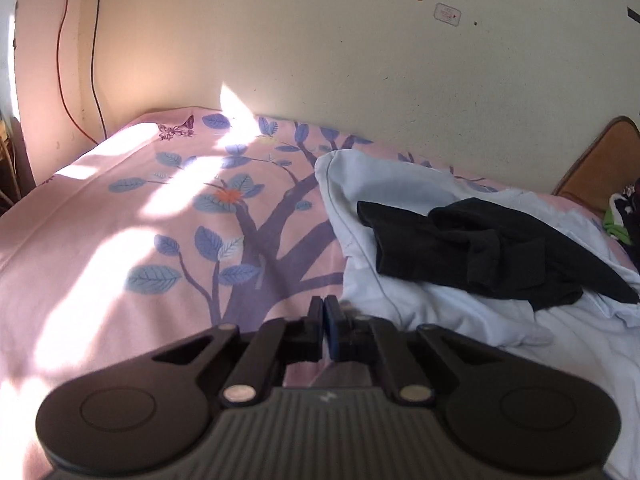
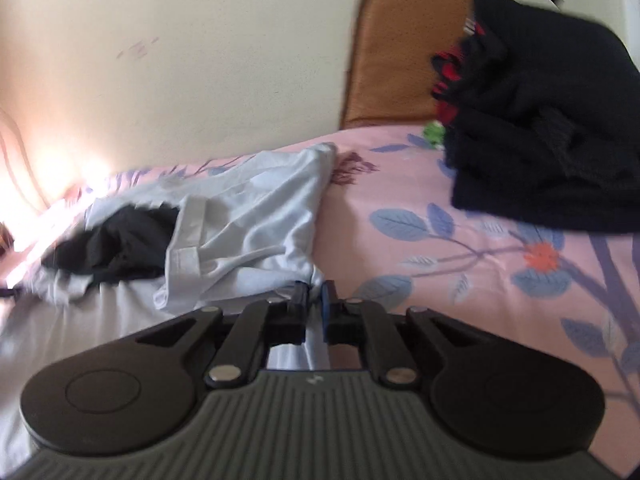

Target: Fold small clothes

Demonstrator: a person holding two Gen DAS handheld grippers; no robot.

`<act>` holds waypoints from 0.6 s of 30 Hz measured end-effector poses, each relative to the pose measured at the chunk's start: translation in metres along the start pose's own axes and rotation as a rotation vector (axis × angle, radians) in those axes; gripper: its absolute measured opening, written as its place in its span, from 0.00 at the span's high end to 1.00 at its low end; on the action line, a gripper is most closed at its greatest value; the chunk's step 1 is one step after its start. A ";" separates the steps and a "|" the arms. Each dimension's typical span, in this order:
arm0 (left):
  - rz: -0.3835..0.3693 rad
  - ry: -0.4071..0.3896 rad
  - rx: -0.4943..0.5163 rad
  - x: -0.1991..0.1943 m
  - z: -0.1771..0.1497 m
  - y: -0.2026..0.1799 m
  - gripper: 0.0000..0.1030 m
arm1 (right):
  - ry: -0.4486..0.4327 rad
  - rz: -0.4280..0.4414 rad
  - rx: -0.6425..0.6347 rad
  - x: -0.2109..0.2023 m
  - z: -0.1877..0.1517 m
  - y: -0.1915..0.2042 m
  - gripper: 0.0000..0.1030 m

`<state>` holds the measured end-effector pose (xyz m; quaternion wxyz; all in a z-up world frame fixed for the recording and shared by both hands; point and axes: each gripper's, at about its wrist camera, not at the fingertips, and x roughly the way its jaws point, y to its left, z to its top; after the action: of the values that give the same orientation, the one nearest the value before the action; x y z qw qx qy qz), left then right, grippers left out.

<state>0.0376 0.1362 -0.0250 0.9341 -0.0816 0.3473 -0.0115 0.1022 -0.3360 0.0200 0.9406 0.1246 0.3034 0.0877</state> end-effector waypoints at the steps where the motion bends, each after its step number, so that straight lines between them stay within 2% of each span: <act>1: -0.004 0.005 -0.016 -0.001 0.001 0.002 0.97 | 0.000 0.012 0.067 -0.002 -0.001 -0.011 0.91; 2: -0.007 0.013 -0.025 -0.002 0.001 0.004 0.97 | -0.002 0.018 0.075 -0.007 -0.004 -0.012 0.90; 5: -0.029 0.032 -0.021 -0.013 0.002 0.007 0.95 | -0.009 0.010 -0.012 -0.026 -0.013 0.001 0.85; 9: -0.039 -0.005 -0.005 -0.042 -0.005 0.013 0.78 | -0.071 0.081 -0.004 -0.064 -0.016 0.002 0.77; 11: -0.042 -0.009 -0.010 -0.055 -0.011 0.015 0.77 | -0.092 0.092 -0.011 -0.069 -0.007 0.008 0.77; 15: -0.052 -0.029 -0.015 -0.086 -0.028 0.020 0.77 | -0.106 0.112 -0.018 -0.043 0.011 0.029 0.77; 17: -0.056 -0.037 -0.015 -0.104 -0.038 0.025 0.77 | -0.051 0.150 -0.007 -0.016 0.013 0.039 0.77; 18: -0.058 -0.040 -0.011 -0.113 -0.044 0.028 0.77 | 0.025 0.187 -0.011 0.000 0.010 0.046 0.77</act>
<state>-0.0778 0.1661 0.0112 0.9397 -0.0969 0.3260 -0.0350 0.1039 -0.2934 0.0407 0.9251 0.1461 0.3017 0.1785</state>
